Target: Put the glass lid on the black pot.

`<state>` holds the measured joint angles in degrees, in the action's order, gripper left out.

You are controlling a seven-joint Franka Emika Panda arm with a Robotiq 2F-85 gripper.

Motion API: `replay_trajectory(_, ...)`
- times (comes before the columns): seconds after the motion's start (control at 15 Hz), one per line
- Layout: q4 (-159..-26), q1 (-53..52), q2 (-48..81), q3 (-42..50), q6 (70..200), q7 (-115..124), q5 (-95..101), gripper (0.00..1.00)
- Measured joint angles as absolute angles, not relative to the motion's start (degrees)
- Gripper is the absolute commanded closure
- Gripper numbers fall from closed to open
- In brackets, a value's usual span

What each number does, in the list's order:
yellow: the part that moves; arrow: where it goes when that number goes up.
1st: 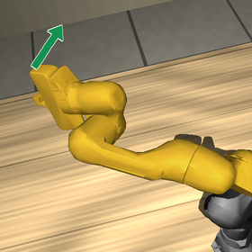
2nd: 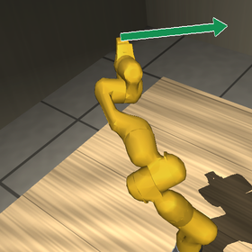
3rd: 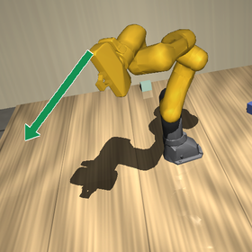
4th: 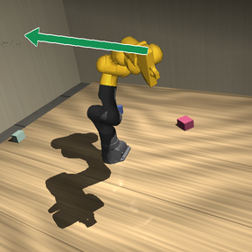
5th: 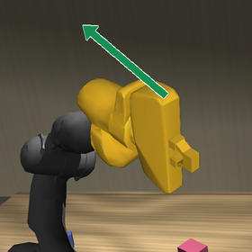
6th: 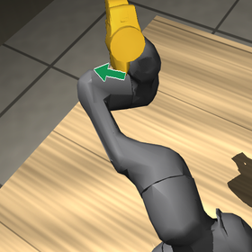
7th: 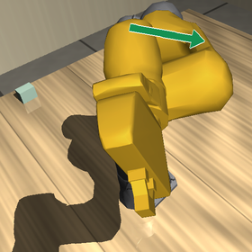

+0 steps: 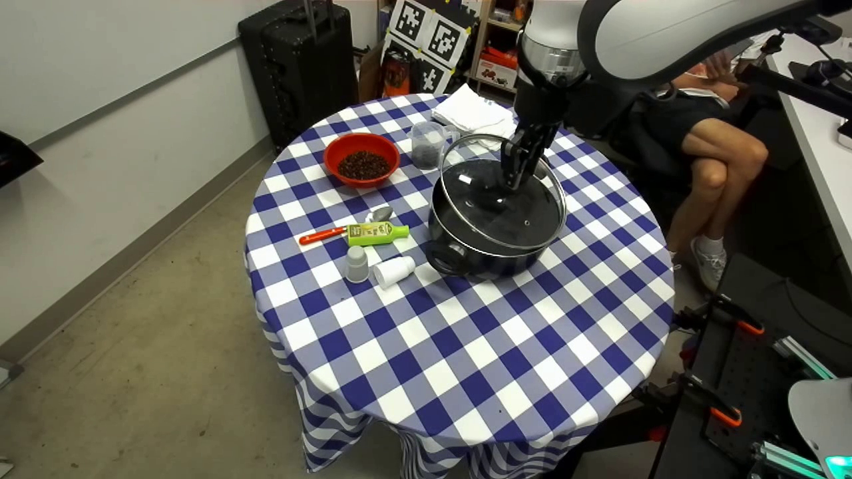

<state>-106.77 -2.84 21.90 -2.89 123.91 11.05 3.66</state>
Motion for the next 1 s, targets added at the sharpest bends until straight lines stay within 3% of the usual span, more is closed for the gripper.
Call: replay_trajectory(1.0, -105.52, -2.70, 23.87, -2.52, 123.91, 10.00, 2.24, 0.75)
